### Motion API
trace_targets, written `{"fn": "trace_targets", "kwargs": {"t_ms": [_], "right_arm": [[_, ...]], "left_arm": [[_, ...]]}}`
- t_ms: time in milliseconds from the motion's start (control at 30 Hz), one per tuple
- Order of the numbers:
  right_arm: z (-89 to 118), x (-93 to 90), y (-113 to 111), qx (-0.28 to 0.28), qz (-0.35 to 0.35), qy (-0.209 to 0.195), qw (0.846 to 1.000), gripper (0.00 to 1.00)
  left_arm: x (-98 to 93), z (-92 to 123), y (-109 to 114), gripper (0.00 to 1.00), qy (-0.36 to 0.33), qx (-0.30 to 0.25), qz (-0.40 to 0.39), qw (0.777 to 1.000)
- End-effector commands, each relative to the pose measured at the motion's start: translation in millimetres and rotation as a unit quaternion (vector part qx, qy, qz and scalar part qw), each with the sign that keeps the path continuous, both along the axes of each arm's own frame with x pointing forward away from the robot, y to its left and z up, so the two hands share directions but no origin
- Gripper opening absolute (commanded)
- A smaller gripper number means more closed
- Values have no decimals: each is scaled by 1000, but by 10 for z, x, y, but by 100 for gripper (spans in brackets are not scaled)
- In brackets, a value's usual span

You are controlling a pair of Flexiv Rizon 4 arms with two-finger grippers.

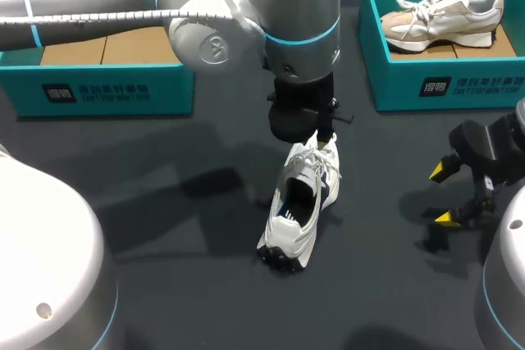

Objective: Take the shoe out of the shoebox, open the shoe tongue, remove and reinsert the insole, then place the shoe into the shoebox

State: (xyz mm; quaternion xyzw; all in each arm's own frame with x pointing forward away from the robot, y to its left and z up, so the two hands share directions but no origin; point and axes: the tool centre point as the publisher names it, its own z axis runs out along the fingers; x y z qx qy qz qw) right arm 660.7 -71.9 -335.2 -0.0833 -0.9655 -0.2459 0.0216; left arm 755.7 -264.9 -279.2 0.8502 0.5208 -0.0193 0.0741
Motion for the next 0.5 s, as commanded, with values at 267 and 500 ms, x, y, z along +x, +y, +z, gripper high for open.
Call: {"fn": "trace_targets", "kwargs": {"t_ms": [267, 500], "right_arm": [[6, -16, -3, -1, 0, -1, 1000, 100], [6, -16, -3, -1, 0, -1, 1000, 100]], "left_arm": [[-197, -169, 179, 24, 28, -3, -14, 999], [-399, -302, 259, 23, 45, -2, -31, 999]]}}
